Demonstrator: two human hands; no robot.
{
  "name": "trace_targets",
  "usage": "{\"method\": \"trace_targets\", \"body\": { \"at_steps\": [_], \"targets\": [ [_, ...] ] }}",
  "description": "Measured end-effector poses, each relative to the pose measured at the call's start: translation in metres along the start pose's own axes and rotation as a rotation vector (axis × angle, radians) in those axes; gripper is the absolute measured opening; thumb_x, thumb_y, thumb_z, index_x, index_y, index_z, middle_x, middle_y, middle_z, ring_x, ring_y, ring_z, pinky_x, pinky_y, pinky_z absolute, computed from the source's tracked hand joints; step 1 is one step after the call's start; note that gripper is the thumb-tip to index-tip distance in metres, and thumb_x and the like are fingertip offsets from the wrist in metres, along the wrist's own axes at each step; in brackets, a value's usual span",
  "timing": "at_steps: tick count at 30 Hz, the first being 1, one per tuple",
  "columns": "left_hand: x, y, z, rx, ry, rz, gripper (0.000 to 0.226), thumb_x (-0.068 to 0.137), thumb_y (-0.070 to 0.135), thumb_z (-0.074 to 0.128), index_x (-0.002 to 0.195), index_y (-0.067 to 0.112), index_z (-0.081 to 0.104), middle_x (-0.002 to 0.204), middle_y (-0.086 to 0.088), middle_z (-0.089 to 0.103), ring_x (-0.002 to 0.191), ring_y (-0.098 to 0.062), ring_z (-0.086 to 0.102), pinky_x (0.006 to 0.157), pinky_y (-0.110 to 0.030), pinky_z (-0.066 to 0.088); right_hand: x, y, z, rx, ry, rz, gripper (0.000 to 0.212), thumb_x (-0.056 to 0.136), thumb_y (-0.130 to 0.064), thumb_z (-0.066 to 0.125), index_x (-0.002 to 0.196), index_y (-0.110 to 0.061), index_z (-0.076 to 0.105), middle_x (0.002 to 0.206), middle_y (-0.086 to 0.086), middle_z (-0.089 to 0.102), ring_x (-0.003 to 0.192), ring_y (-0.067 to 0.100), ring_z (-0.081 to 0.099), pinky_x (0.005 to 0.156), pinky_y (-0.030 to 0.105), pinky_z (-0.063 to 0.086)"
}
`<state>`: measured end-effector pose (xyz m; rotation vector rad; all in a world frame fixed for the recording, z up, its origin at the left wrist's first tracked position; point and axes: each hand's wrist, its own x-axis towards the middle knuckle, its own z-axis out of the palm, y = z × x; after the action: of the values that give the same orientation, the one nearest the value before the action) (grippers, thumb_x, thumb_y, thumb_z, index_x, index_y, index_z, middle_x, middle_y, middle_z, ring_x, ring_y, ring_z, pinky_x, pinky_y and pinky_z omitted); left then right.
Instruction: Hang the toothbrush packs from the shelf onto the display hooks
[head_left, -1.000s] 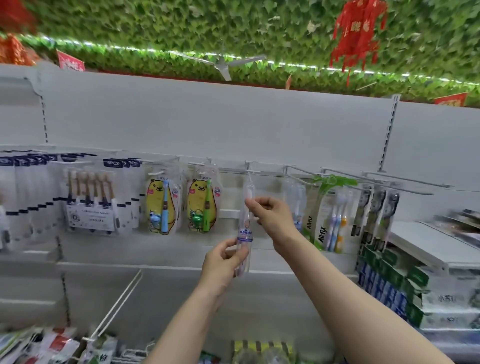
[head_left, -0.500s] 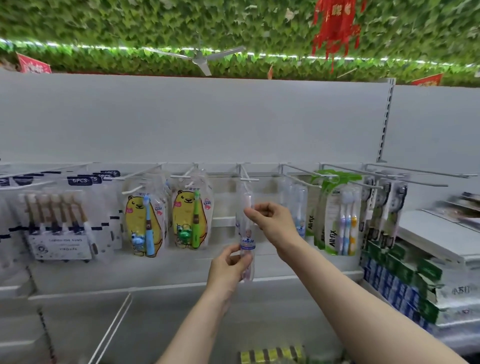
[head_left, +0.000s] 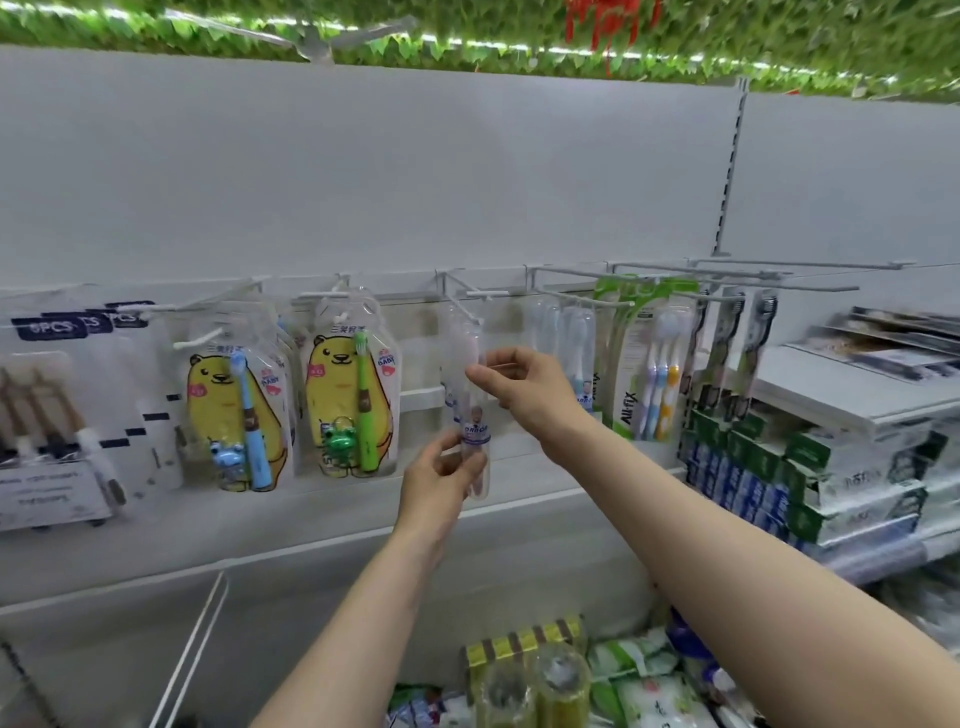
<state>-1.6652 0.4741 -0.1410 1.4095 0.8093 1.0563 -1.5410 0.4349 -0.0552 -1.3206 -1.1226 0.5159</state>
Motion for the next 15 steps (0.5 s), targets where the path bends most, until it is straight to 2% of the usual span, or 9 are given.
{"method": "trace_targets", "body": {
  "at_steps": [5, 8, 10, 13, 15],
  "targets": [
    [-0.002, 0.001, -0.003, 0.0, -0.003, -0.014, 0.032, 0.092, 0.012, 0.067, 0.12, 0.026, 0.06, 0.097, 0.001, 0.07, 0.096, -0.017, 0.065, 0.092, -0.037, 0.052, -0.001, -0.001, 0.001, -0.04, 0.004, 0.015, 0.029, 0.087, -0.029, 0.078, 0.108, -0.012, 0.068, 0.099, 0.001, 0.071, 0.089, 0.01, 0.065, 0.072, 0.021, 0.047],
    [-0.008, 0.003, 0.0, 0.037, 0.0, -0.013, 0.028, 0.093, 0.013, 0.066, 0.116, 0.027, 0.059, 0.096, 0.004, 0.068, 0.095, -0.016, 0.063, 0.093, -0.037, 0.049, -0.003, 0.002, -0.001, -0.074, 0.007, 0.018, 0.026, 0.087, -0.03, 0.077, 0.105, -0.014, 0.069, 0.093, -0.002, 0.069, 0.087, 0.01, 0.064, 0.075, 0.025, 0.048],
    [-0.015, 0.0, 0.004, 0.103, 0.012, -0.069, 0.03, 0.092, 0.018, 0.069, 0.118, 0.025, 0.057, 0.103, 0.002, 0.067, 0.096, -0.015, 0.061, 0.097, -0.038, 0.048, -0.009, 0.006, -0.012, -0.13, 0.0, 0.023, 0.025, 0.089, -0.032, 0.075, 0.106, -0.015, 0.069, 0.093, -0.003, 0.068, 0.09, 0.011, 0.063, 0.077, 0.026, 0.048],
    [-0.028, -0.012, 0.012, 0.236, 0.03, -0.26, 0.06, 0.084, 0.029, 0.078, 0.135, 0.013, 0.052, 0.129, -0.008, 0.061, 0.115, -0.025, 0.058, 0.106, -0.045, 0.045, -0.023, 0.014, -0.049, -0.328, -0.007, 0.009, 0.031, 0.091, -0.039, 0.07, 0.112, -0.016, 0.069, 0.103, -0.002, 0.07, 0.1, 0.015, 0.064, 0.084, 0.027, 0.05],
    [-0.039, -0.017, 0.024, 0.341, 0.008, -0.332, 0.071, 0.081, 0.031, 0.081, 0.14, 0.009, 0.048, 0.138, -0.013, 0.055, 0.122, -0.03, 0.055, 0.107, -0.044, 0.044, -0.037, 0.018, -0.087, -0.6, -0.048, -0.003, 0.038, 0.093, -0.042, 0.066, 0.121, -0.016, 0.065, 0.117, 0.0, 0.069, 0.11, 0.019, 0.062, 0.094, 0.035, 0.051]
  ]
}}
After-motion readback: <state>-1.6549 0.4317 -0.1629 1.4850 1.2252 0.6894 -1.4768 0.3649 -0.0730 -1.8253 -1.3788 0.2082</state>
